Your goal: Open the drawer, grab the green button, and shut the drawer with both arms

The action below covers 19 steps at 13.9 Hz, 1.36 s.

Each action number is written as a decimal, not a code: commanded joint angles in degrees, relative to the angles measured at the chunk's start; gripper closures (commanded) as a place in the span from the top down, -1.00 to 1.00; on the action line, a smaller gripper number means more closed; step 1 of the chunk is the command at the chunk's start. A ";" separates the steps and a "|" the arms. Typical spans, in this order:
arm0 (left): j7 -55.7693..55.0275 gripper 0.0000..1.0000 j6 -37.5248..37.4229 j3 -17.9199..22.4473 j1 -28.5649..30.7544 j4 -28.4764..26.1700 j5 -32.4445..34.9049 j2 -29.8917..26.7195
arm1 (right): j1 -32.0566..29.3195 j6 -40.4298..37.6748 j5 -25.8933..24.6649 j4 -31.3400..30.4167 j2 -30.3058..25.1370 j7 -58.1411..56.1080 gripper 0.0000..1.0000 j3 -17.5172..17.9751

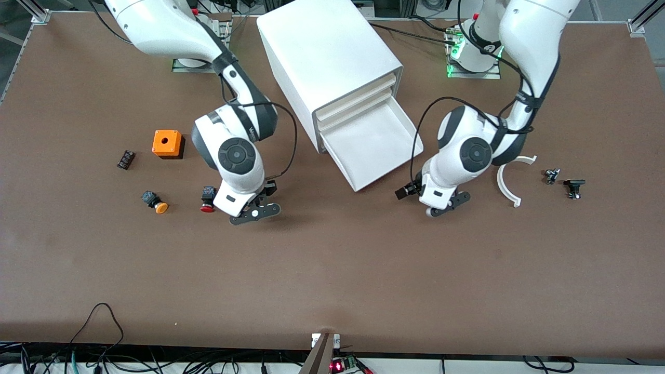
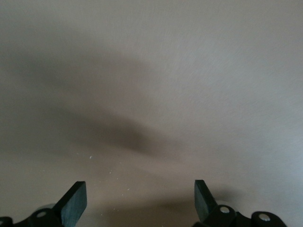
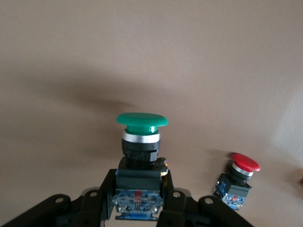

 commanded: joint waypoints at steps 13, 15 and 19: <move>-15.95 1.00 -2.97 -18.35 -0.89 -13.72 -1.62 -7.36 | -2.94 10.97 -0.24 -15.09 -4.63 -6.26 1.00 0.49; -15.70 1.00 -2.97 -18.89 -0.97 -14.25 -1.71 -7.36 | -3.03 10.01 1.16 -13.69 -5.86 -2.22 1.00 0.49; -14.47 1.00 -1.66 -19.16 0.51 -13.29 -0.74 -8.67 | -4.34 3.60 11.88 -7.98 -8.58 2.26 1.00 0.40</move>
